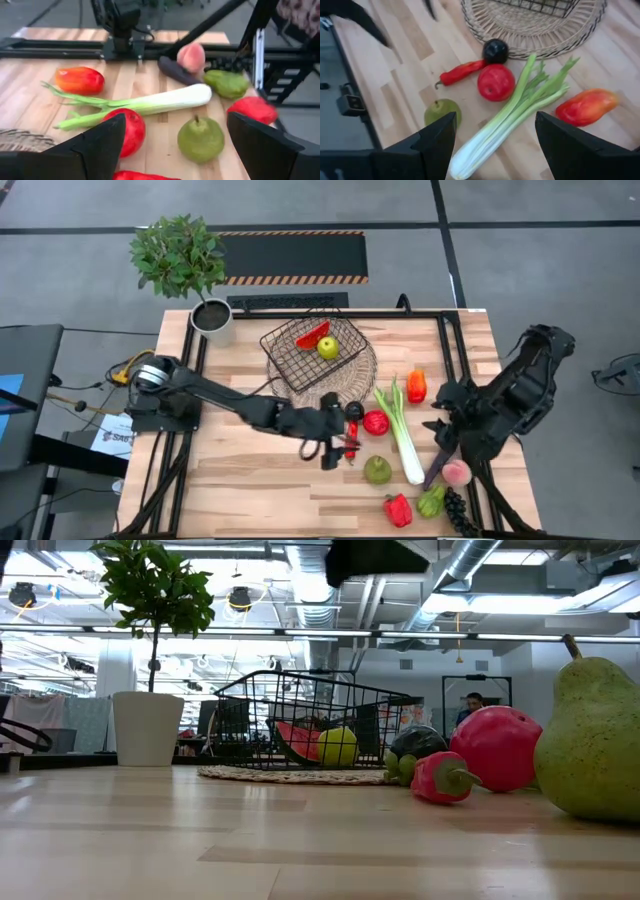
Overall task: Build produce basket
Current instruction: Put the red apple into the wire basket
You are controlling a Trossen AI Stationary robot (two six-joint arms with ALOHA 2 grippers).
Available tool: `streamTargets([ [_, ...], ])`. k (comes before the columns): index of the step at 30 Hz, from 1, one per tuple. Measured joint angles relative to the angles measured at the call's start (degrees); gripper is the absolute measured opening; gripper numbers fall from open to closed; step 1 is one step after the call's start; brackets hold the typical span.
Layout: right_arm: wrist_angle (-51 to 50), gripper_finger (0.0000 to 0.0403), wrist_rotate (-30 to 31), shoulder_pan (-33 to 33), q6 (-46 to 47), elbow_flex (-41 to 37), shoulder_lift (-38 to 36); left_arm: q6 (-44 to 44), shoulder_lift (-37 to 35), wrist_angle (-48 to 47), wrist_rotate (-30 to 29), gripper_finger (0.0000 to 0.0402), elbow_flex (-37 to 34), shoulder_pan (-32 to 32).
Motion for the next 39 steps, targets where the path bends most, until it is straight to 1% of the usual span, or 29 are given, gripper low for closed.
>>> streamTargets([
  [3,-0.1,0.0291,0.6,2.2,2.7,0.0,0.0,0.8,3.5,-4.2,1.8,0.0334,3.4,2.4],
  [6,-0.2,0.0291,2.2,3.8,5.0,0.0,0.1,1.3,6.0,-3.8,3.9,0.0334,5.8,4.2],
  [8,-0.2,0.0291,3.2,4.4,6.0,0.0,0.5,2.7,8.0,-1.5,5.1,0.0334,7.2,4.7],
  [10,-0.2,0.0291,3.4,4.5,6.5,0.0,0.9,4.0,9.4,-2.3,5.2,0.0334,8.0,5.0],
  [14,-0.4,0.0291,3.5,4.4,7.4,0.0,1.8,6.0,12.2,-1.3,5.5,0.0334,9.9,5.7],
  [15,-0.3,0.0291,3.5,4.4,7.5,0.0,2.0,6.5,13.1,0.3,5.7,0.0334,10.3,5.8],
  [17,-0.2,0.0291,3.4,4.4,7.6,0.0,2.4,7.4,14.0,0.8,5.5,0.0334,10.1,5.8],
  [19,-0.1,0.0291,3.4,4.4,7.8,0.0,2.8,9.2,15.5,3.6,4.8,0.0334,10.2,5.8],
  [21,0.2,0.0291,3.3,4.4,8.4,0.0,2.9,10.6,15.7,3.1,3.3,0.0334,10.0,5.8],
  [23,0.1,0.0291,3.4,4.4,9.0,0.0,2.7,12.2,16.3,5.0,3.3,0.0334,10.2,6.2],
  [26,0.3,0.0291,3.4,4.4,9.0,0.0,2.8,12.0,17.4,6.3,5.4,0.0334,10.1,7.1],
  [28,0.3,0.0291,3.4,4.4,9.0,0.0,2.8,12.0,18.9,8.9,6.7,0.0334,10.1,7.5],
  [33,0.4,0.0291,3.4,4.4,9.0,0.0,2.8,12.0,20.8,10.1,5.2,0.0334,10.1,8.3],
  [34,0.4,0.0291,3.4,4.4,9.0,0.0,2.8,12.0,21.1,9.7,5.7,0.0334,10.1,8.5],
  [36,0.4,0.0291,3.4,4.4,9.0,0.0,2.8,12.2,22.1,11.8,7.2,0.0334,10.1,8.8],
  [39,0.4,0.0291,3.4,4.4,9.0,0.0,2.8,12.3,23.1,11.5,7.2,0.0334,10.1,8.9],
])
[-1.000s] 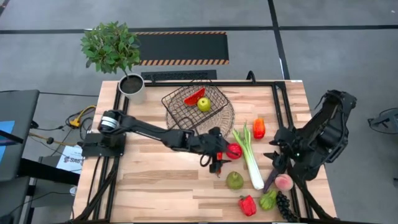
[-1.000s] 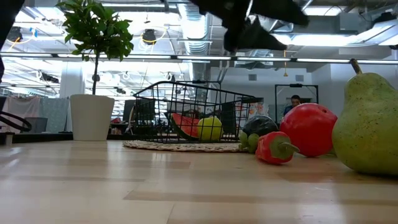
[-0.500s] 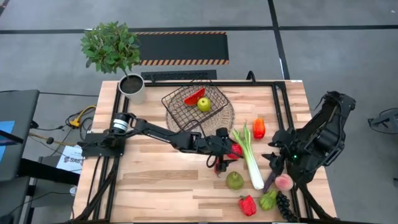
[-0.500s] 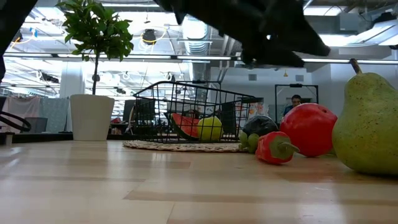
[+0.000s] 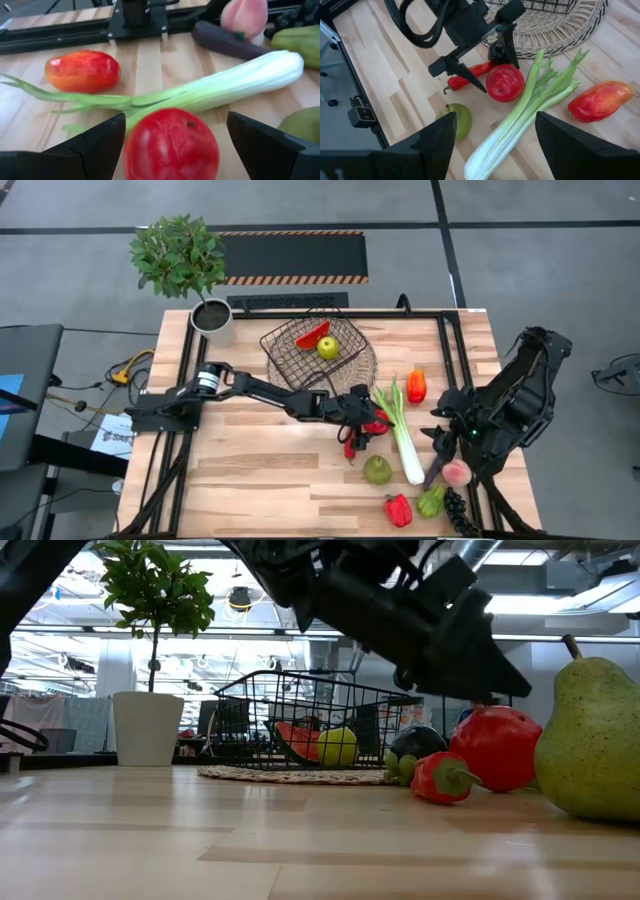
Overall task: Build produce basket
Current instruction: Put the red apple into the wire basket
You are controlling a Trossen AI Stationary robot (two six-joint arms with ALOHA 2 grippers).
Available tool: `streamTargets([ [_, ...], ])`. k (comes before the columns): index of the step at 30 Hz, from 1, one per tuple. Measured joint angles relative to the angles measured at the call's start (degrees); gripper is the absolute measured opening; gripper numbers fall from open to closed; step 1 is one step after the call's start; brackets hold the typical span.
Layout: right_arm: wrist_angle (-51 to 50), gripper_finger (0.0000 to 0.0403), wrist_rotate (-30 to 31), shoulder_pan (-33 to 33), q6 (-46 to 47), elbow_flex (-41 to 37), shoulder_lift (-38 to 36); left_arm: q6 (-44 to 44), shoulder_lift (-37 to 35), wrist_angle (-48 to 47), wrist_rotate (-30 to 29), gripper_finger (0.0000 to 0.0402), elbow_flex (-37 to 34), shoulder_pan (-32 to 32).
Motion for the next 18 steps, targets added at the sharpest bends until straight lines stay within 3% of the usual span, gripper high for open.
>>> streamTargets([
  [18,-0.3,0.0291,-0.1,0.0,-0.1,0.0,0.0,2.8,2.4,-2.2,-2.2,0.0333,0.2,-0.1],
])
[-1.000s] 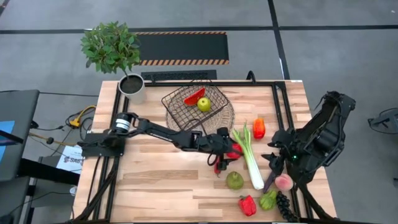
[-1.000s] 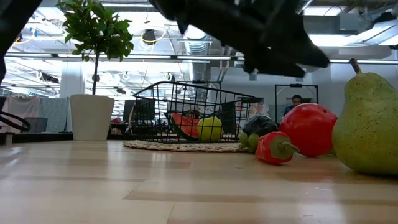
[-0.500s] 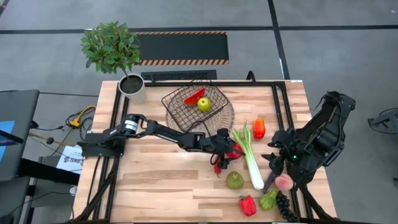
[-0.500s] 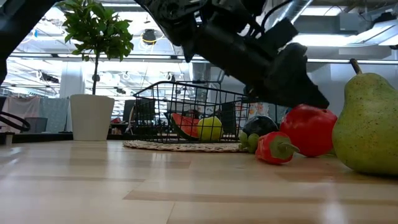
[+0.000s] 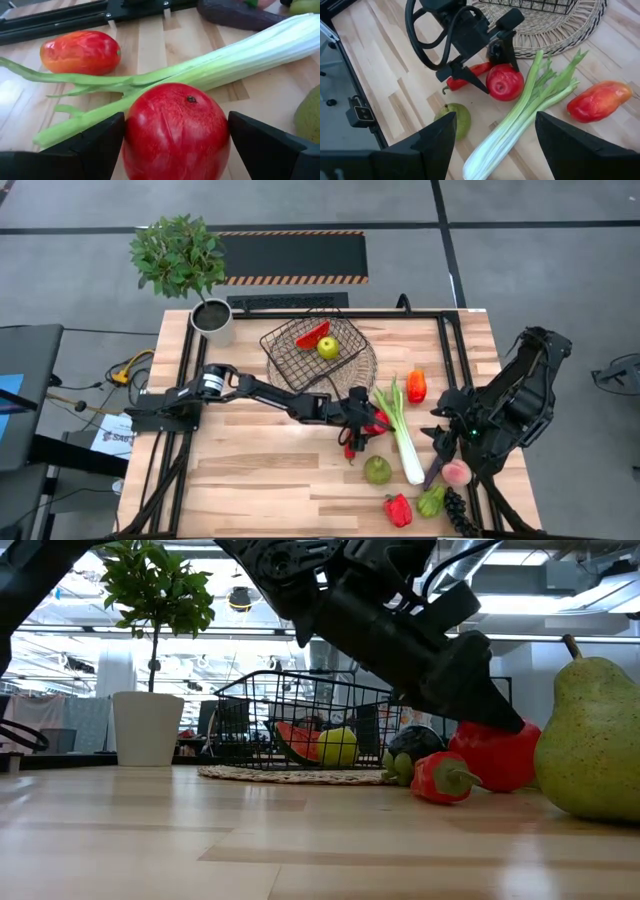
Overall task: Build produce basket
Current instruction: Put the red apple into the wire basket
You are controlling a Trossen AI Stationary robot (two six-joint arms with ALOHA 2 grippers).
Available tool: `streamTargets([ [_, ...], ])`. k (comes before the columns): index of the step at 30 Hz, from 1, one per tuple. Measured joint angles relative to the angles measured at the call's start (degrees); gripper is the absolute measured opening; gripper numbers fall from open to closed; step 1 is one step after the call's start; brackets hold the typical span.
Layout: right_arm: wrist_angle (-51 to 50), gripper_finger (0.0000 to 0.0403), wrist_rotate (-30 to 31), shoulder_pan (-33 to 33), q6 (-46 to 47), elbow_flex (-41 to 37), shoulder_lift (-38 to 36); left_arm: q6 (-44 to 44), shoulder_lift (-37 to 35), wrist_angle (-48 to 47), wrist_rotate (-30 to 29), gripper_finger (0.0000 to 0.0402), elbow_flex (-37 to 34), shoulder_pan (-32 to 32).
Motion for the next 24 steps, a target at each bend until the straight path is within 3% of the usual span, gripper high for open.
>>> streamTargets([
  [14,-0.5,0.0291,0.0,0.0,0.0,0.0,0.0,-5.1,0.0,-2.1,-1.2,0.0267,0.8,0.0],
  [24,-0.5,0.0291,0.0,0.0,0.0,0.0,0.0,-6.7,0.5,-15.1,-2.3,0.0262,13.3,-0.1],
])
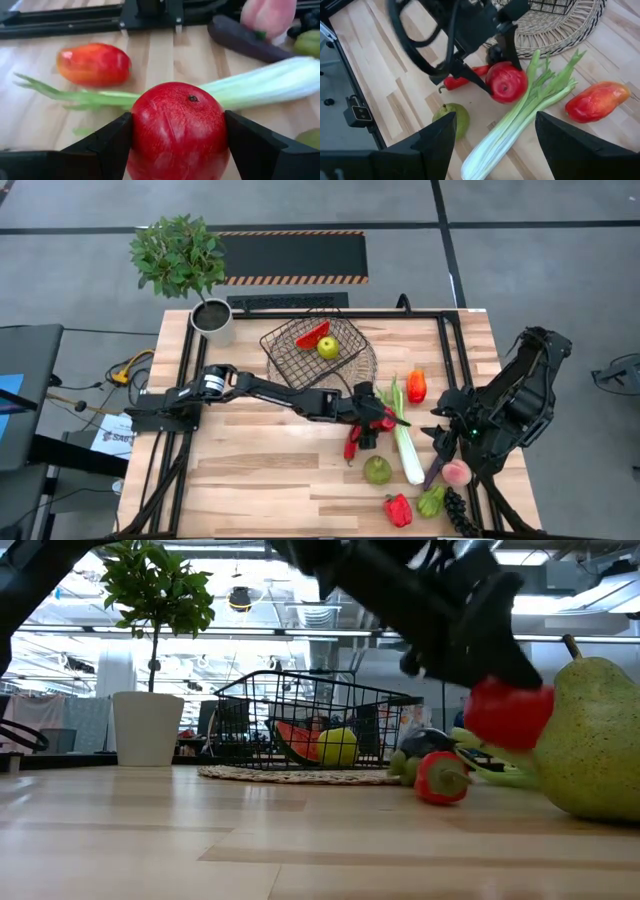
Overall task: Build produce basket
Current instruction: Put the red apple into the wire basket
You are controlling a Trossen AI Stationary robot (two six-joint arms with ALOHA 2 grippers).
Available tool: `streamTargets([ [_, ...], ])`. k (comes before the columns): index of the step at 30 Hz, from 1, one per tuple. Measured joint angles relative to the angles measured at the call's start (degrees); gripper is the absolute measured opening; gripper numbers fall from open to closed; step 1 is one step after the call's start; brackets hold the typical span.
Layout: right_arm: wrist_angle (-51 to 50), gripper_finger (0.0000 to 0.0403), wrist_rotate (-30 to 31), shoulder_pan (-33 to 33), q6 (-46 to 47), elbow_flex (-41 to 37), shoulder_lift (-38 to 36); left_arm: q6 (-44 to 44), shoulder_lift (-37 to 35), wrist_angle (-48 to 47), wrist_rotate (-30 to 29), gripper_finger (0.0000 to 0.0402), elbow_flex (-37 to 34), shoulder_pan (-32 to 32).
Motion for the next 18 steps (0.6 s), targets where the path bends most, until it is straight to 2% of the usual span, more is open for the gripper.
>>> streamTargets([
  [3,0.0,0.0291,0.0,0.0,-0.1,0.0,0.0,0.7,0.0,-5.7,-0.6,0.0262,4.7,0.0],
  [10,-0.1,0.0291,0.0,0.0,-1.2,0.0,0.0,0.5,0.0,-19.3,-6.1,0.0262,15.8,0.5],
  [18,-0.3,0.0291,0.0,0.1,-2.9,0.0,0.0,-0.9,-0.2,-37.5,-12.0,0.0261,26.8,4.2],
])
